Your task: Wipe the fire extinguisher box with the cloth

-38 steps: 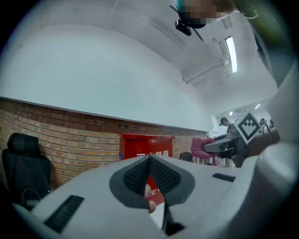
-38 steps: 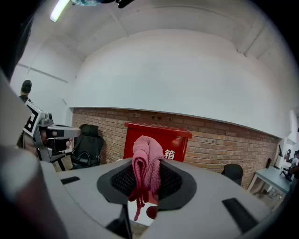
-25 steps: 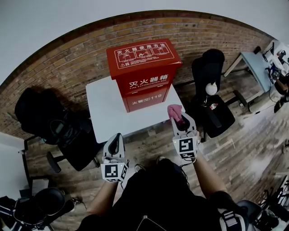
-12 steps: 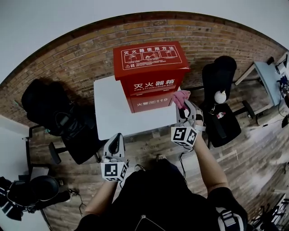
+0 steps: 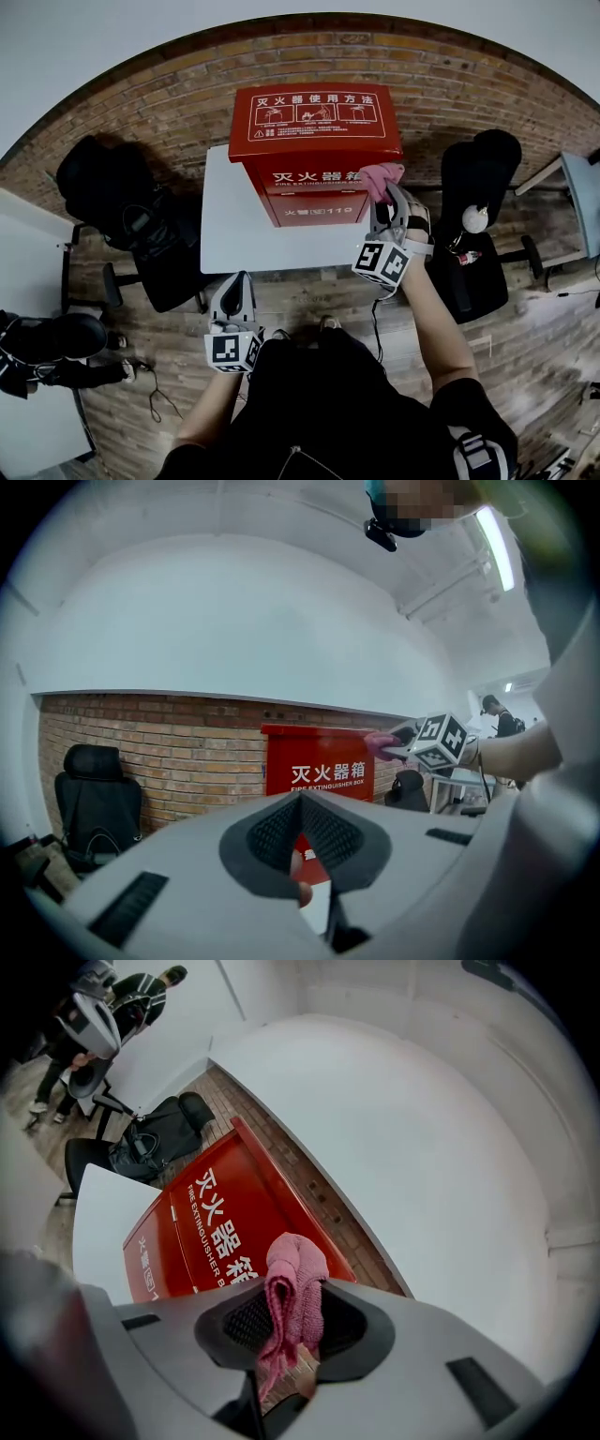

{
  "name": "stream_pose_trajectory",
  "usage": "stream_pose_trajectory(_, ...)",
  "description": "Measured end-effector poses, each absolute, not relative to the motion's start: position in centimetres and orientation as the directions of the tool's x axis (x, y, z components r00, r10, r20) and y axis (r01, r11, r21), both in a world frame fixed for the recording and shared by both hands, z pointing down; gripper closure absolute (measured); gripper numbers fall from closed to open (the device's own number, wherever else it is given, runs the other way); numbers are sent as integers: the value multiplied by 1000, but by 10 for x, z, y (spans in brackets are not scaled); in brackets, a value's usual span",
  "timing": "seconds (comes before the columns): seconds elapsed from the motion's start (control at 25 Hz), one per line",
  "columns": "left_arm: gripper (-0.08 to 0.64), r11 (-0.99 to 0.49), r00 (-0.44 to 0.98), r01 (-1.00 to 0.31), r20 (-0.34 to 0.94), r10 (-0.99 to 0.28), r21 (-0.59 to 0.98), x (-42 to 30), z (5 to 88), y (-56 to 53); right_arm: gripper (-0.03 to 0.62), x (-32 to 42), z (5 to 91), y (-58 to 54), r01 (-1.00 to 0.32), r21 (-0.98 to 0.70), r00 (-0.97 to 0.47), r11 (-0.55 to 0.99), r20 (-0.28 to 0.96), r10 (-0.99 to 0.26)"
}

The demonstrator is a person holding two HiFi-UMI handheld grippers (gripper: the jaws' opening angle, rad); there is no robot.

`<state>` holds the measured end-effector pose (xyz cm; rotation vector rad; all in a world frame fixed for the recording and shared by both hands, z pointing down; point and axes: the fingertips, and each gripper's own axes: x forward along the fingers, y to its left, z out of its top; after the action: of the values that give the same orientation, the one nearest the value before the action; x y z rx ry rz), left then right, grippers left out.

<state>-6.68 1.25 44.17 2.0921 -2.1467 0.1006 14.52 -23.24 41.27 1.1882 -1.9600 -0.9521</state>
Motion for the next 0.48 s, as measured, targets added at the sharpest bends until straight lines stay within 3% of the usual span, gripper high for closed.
stream_pose_trajectory(0.24, 538, 113, -104, -992, 164, -981, 49, -54, 453, 12, 477, 139, 408, -248, -405, 874, -373, 269, 111, -921)
stream_pose_trajectory(0.48, 538, 106, -96, -994, 197, -976, 41, -43, 470, 15, 477, 134, 410, -252, -371, 905, -349, 208, 72, -934)
